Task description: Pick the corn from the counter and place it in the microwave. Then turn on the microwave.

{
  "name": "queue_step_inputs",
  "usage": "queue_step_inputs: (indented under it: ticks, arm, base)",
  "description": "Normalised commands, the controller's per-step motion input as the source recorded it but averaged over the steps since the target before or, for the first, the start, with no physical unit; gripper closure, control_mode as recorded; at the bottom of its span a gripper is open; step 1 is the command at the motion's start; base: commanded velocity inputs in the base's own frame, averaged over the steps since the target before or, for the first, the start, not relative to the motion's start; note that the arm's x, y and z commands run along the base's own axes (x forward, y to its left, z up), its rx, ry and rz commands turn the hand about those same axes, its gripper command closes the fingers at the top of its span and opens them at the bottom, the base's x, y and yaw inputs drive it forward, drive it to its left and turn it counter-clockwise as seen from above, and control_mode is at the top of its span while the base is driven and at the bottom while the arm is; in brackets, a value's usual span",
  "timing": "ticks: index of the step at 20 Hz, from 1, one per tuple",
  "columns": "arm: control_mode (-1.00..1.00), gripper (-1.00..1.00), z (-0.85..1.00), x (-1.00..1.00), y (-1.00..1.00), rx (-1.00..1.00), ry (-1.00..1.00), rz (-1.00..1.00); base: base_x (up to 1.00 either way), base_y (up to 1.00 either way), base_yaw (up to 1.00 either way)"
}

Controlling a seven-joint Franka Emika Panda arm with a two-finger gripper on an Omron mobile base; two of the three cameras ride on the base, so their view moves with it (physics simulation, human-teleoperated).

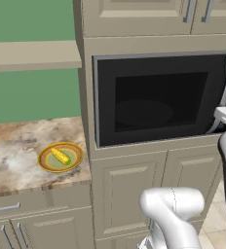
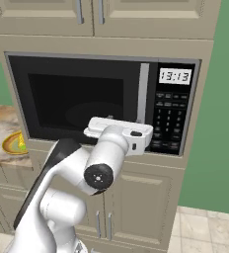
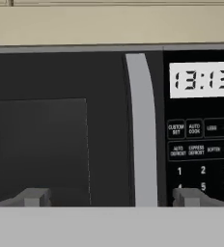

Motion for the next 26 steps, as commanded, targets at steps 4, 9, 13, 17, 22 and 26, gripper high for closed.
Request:
queue_step_inputs:
  ticks: [4, 9, 13, 17, 22, 26]
  arm:
    - [-1.0, -1.0, -0.03, 0.0, -0.11, 0.0, -0.09, 0.0]
    - [-1.0, -1.0, -0.05, 0.04, -0.06, 0.0, -0.05, 0.0]
    - [-1.0, -1.0, -0.04, 0.03, -0.07, 0.0, -0.04, 0.0]
    - [-1.0, -1.0, -0.01, 0.05, -0.1, 0.0, -0.03, 0.0]
    - [-1.0, -1.0, -0.01, 0.09, -0.09, 0.0, 0.0, 0.0]
    - [-1.0, -1.0, 0.0, 0.09, -0.02, 0.0, -0.02, 0.02]
  base:
    - [0.0, 0.0, 0.0]
    - [0.0, 0.0, 0.0]
    - [0.0, 0.0, 0.0]
    - [0.0, 0.0, 0.0]
    - [0.0, 0.0, 0.0]
    - [0.0, 0.0, 0.0]
